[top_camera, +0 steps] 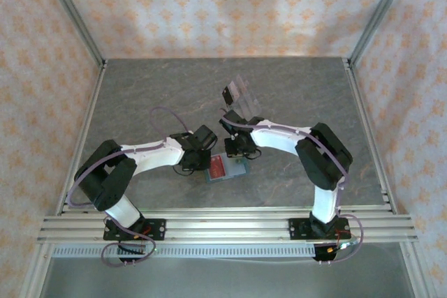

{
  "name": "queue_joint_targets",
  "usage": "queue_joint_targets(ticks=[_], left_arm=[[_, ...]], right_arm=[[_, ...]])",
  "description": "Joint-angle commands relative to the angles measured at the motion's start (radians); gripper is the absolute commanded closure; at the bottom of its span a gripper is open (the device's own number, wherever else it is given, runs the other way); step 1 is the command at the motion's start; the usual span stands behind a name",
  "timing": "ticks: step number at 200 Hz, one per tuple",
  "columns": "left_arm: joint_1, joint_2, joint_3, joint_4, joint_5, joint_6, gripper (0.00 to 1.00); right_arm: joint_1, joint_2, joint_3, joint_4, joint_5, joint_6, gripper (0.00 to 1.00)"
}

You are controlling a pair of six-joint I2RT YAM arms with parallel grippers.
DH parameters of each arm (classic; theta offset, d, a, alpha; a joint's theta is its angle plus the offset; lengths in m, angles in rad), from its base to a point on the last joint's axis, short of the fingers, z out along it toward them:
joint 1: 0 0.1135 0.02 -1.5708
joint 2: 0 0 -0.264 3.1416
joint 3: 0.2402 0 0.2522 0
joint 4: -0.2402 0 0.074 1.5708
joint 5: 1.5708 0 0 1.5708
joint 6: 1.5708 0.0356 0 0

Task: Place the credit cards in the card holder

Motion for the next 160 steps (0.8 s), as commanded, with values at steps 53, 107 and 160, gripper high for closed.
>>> queue_joint_targets(ticks=[53, 107, 160], left_arm=[[-0.024, 0.083, -0.021, 0.124, 0.047, -0.010, 1.00], [-0.024, 0.083, -0.026, 0.132, 0.050, -0.015, 1.00], [-0.024, 0.091, -0.030, 0.148, 0.057, -0.027, 1.00]], right_arm=[[0.063, 0.055, -0.090, -0.003, 0.042, 0.066, 0.86], [0.070, 0.001, -0.102, 0.026, 0.004, 0.091, 1.00], [0.057, -0.061, -0.001, -0.037, -0.015, 0.093, 1.00]])
